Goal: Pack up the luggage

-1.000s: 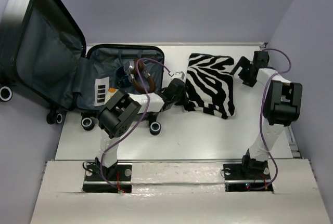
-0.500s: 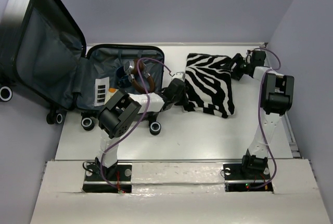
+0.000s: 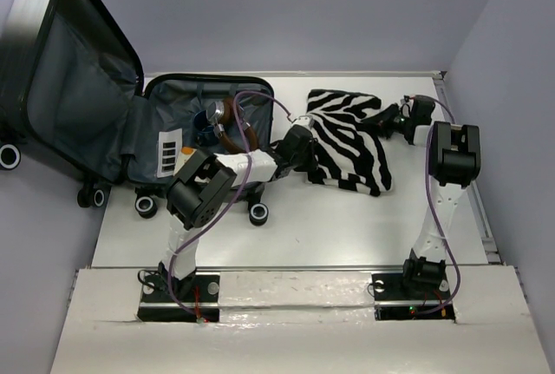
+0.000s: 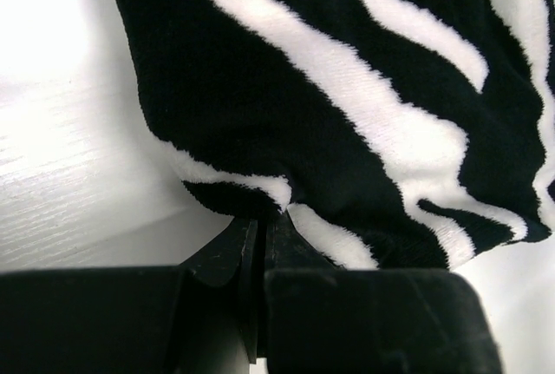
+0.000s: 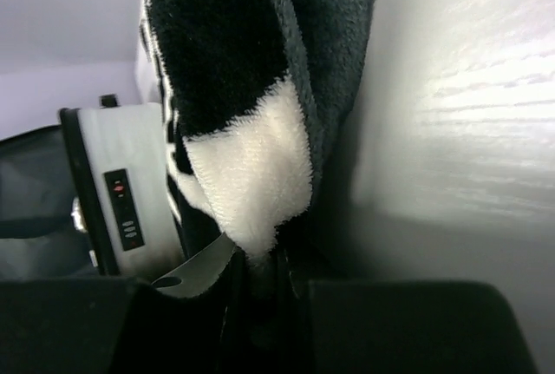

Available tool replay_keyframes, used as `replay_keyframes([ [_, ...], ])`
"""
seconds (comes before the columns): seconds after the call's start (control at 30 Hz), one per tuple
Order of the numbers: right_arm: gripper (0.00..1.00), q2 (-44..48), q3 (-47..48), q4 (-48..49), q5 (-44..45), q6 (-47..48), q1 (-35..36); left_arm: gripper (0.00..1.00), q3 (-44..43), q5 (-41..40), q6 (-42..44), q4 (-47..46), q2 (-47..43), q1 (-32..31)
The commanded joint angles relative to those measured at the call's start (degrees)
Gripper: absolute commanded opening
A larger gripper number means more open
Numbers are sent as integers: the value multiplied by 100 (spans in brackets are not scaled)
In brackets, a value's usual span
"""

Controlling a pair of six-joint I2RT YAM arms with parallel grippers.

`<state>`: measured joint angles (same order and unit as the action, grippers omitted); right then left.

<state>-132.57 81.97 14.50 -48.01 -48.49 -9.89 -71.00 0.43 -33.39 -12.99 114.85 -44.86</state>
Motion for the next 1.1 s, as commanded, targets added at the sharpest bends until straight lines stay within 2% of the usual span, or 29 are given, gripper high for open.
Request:
replay_keyframes([
  [0.0, 7, 572, -620, 2222, -604, -1118, 84, 6, -431, 19, 209, 7, -260, 74],
  [0.13, 7, 1433, -849, 2408, -429, -970, 84, 6, -695, 238, 298, 130, -664, 197],
  [0.2, 7, 1725, -929, 2434, -306, -978, 84, 6, -870, 642, 210, 209, -735, 372],
  [0.4, 7, 2367, -1008, 3181, -314, -1672, 197, 6, -1600, 731, 324, 894, -1131, 662],
  [0.5, 7, 2744, -842, 3033, -236, -1629, 347, 6, -1802, 897, 298, 1150, -1482, 1005],
  [0.63, 7, 2983, -122, 1980, -25, -1120, 995, 6, -1838, 924, 359, 1659, -2245, 1637],
  [0.83, 7, 2343, 1460, 1469, 274, -1058, 2139, 6, -1049, 801, 421, 2248, -3764, 3192],
  [0.87, 7, 2202, 1653, 1389, 335, -1014, 2480, 6, -725, 906, 412, 2310, -3951, 3716],
  [0.9, 7, 2044, 1855, 1293, 406, -961, 2648, 6, -565, 941, 429, 2345, -4109, 3721],
  [0.93, 7, 1668, 2292, 1066, 554, -847, 2815, 6, -416, 968, 482, 2397, -4389, 4261],
  [1.0, 7, 1175, 2804, 784, 687, -741, 3141, 6, -91, 898, 570, 2477, -4602, 4835],
  [1.03, 7, 868, 3468, 391, 714, -645, 3447, 6, 276, 933, 596, 2477, -4742, 5360],
  [1.07, 7, 247, 3822, 143, 731, -557, 3598, 6, 671, 898, 614, 2460, -4787, 5591],
])
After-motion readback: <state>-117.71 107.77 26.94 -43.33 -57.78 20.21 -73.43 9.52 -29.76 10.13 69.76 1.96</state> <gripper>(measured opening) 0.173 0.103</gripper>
